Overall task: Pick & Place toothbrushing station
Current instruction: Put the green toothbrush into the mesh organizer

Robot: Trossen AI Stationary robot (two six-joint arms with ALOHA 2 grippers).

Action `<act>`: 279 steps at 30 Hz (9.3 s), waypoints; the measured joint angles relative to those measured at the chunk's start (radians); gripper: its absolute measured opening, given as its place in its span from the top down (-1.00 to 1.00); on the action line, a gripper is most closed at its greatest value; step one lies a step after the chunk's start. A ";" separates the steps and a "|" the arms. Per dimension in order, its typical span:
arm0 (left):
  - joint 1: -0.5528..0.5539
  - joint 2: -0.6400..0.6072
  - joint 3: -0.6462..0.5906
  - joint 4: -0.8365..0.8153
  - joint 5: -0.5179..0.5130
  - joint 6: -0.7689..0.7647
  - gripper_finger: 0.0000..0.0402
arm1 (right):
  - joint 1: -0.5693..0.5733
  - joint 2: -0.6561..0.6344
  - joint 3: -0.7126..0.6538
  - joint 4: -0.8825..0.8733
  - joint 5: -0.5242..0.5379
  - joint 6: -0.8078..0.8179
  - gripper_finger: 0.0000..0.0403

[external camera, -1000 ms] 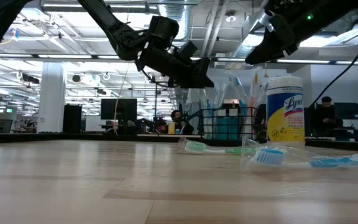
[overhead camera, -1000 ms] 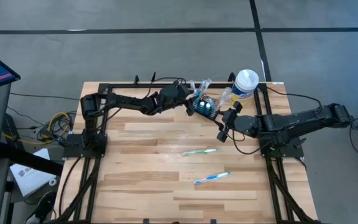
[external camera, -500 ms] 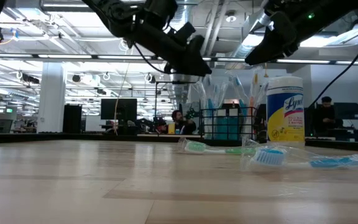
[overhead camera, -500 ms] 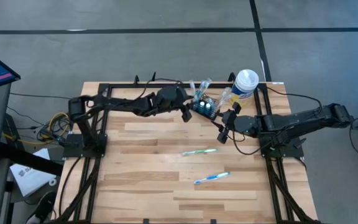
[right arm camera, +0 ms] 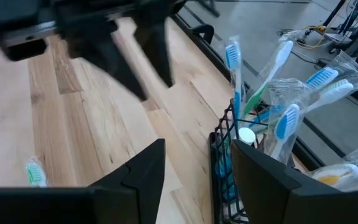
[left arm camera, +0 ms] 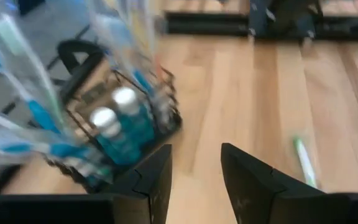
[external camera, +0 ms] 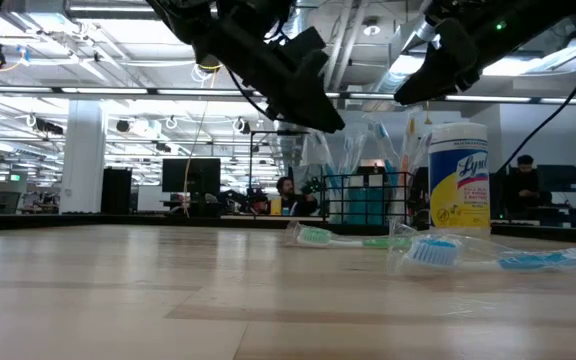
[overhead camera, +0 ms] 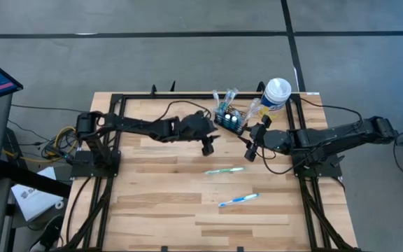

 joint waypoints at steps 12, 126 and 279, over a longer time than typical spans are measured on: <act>-0.159 0.000 -0.126 -0.024 0.008 -0.114 0.35 | 0.000 0.000 0.000 0.000 -0.029 0.000 0.16; -0.329 -0.276 -0.339 0.228 -0.110 -0.225 1.00 | 0.092 0.489 0.188 0.357 -0.365 -0.304 0.20; -0.351 -0.377 -0.339 0.355 -0.163 -0.052 0.48 | -0.569 -0.087 -0.135 0.231 -0.533 -0.121 1.00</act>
